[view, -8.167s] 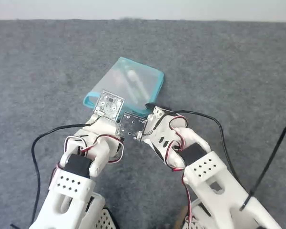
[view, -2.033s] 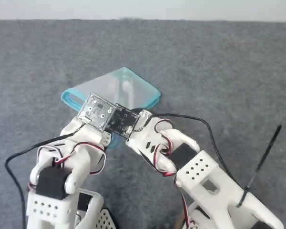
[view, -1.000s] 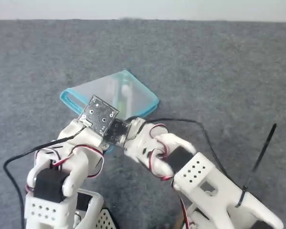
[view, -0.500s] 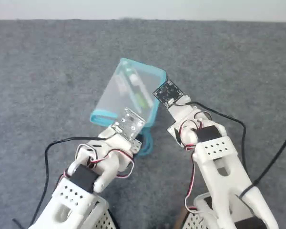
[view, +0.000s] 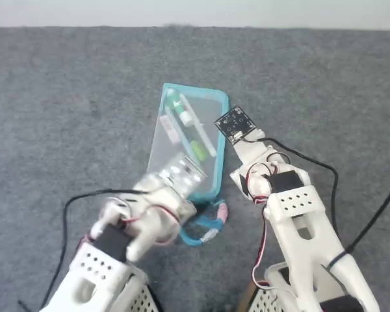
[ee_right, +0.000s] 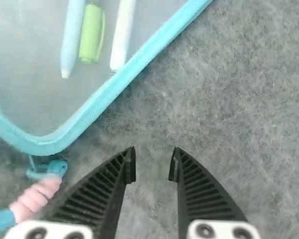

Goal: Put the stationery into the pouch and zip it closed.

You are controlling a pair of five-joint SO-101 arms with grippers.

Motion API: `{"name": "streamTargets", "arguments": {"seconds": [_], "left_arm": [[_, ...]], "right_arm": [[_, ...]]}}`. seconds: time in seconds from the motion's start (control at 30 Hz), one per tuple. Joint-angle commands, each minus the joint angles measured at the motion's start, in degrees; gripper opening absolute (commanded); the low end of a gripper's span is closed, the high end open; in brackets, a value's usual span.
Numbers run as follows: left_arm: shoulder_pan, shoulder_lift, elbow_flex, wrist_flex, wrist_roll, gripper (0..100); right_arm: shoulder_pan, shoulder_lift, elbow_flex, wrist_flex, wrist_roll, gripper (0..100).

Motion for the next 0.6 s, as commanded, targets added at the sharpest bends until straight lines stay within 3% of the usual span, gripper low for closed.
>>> {"name": "streamTargets", "arguments": {"seconds": [0.0,0.07,0.3,0.47,0.57], "left_arm": [[-16.3,0.6,-8.0,1.9,-1.0,24],[-21.7,0.7,-8.0,2.9,-3.8,24],[-26.2,0.6,-2.9,7.6,-13.7,24],[-28.3,0.6,2.7,7.2,-21.2,30],[-28.3,0.6,6.3,4.2,-21.7,30]], "right_arm": [[0.1,-0.4,-0.3,2.6,-0.4,12.1],[0.1,-0.4,-0.1,3.0,-0.8,12.1],[-1.9,-0.3,3.9,0.0,-0.9,12.1],[-4.8,0.0,5.7,-2.1,-0.9,12.1],[-5.8,0.1,6.1,-2.3,-0.9,12.1]]}}
